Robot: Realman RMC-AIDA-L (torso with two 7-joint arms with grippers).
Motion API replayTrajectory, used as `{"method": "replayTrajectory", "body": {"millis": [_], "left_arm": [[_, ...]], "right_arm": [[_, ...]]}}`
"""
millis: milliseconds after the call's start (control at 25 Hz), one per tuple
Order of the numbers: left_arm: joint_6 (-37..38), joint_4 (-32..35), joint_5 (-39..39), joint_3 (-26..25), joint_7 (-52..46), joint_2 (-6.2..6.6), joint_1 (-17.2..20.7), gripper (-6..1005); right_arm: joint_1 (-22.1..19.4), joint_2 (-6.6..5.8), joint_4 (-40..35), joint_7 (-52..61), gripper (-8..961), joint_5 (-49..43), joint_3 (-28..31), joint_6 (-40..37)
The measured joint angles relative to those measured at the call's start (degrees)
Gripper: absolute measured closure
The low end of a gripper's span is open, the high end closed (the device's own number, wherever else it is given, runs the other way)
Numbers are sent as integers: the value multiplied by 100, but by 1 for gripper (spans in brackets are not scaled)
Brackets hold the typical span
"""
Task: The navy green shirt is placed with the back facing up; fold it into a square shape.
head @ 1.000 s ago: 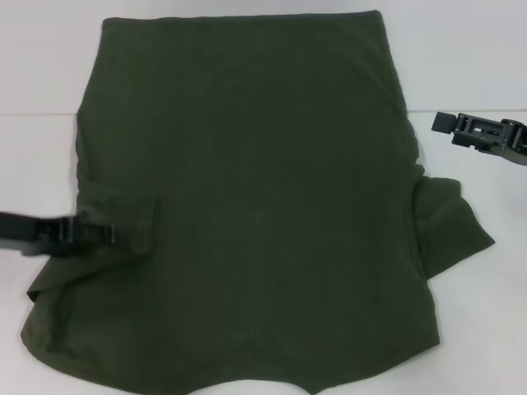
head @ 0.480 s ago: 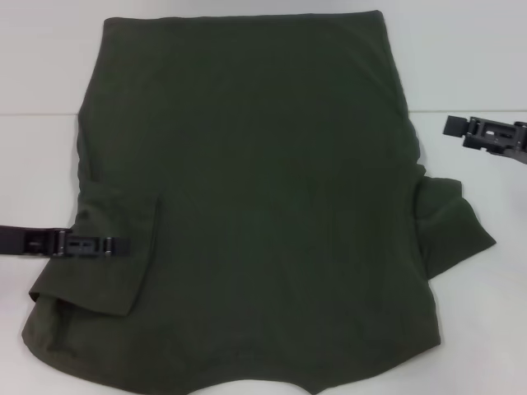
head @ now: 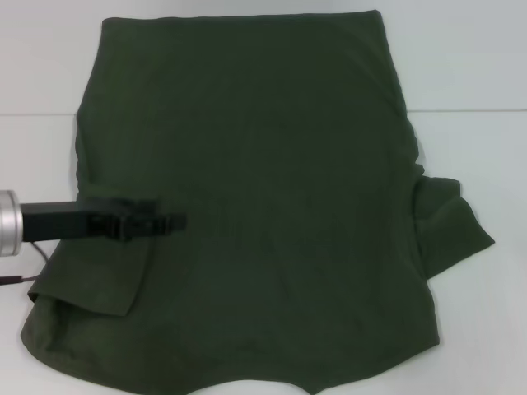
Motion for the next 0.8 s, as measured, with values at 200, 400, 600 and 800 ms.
{"method": "replayTrajectory", "body": {"millis": [200,400,600,800], "left_arm": [[13,-36,-616,15,244,-118,24,187],[24,-65,-1001,3,309,-206,139,187],[66,-183,-1418,15,416,-240,277,186],[157,-255,-1560,2,430,-237,305,186]], "right_arm": [[262,-77,-18,746,147,-657,-67,417],[791,194,54,957,149,-1579,-158,1034],[1232,402,55,966,150,-2099,-356,1290],[1367,433,21,943,153,-2151,-665,1360]]}}
